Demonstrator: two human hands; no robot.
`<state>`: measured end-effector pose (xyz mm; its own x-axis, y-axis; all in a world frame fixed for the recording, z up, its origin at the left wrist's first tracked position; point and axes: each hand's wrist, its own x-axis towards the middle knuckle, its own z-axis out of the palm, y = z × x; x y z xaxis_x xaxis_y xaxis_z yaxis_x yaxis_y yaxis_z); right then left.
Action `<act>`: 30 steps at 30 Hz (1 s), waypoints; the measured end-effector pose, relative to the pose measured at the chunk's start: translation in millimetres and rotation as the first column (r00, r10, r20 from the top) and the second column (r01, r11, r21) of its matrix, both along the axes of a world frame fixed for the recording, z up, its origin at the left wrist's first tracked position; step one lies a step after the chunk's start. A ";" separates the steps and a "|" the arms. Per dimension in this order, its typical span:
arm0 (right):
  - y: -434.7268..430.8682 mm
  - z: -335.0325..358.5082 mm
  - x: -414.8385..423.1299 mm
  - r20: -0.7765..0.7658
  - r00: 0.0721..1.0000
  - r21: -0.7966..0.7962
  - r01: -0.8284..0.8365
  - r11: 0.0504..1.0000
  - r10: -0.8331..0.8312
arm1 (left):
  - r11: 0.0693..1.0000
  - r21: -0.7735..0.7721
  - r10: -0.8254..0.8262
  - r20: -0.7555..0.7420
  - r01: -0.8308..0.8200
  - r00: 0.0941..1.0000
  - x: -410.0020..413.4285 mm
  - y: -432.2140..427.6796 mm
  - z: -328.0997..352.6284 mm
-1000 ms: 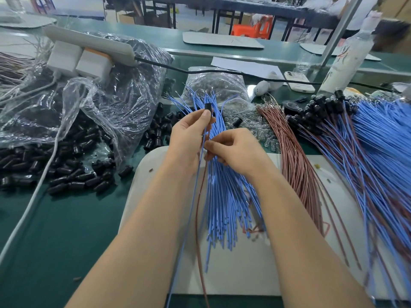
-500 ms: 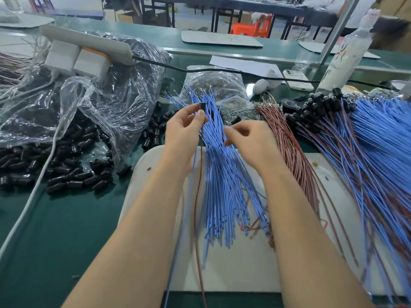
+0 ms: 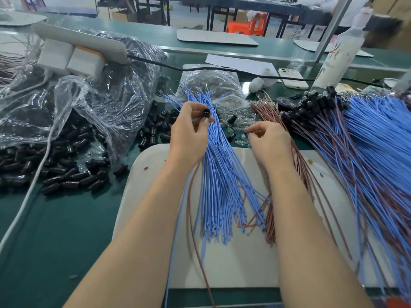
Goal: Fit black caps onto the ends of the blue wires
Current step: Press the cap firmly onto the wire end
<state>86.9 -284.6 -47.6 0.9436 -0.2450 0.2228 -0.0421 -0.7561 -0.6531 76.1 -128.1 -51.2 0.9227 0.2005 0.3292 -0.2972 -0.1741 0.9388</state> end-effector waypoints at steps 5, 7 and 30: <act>6.0 -2.5 -1.5 -0.032 0.998 -0.034 -0.047 0.998 0.046 | 0.999 0.018 -0.052 0.046 0.051 0.998 -1.1 -2.5 -1.0; 3.1 -2.1 -0.4 -0.048 0.999 -0.063 -0.010 0.998 0.007 | 0.998 0.012 -0.061 0.047 0.061 0.997 -1.5 -2.3 -0.6; -5.3 1.0 0.2 -0.215 0.977 -0.096 -0.004 0.995 -0.017 | 0.999 -0.010 0.042 0.060 -0.041 0.997 -3.1 -0.7 4.4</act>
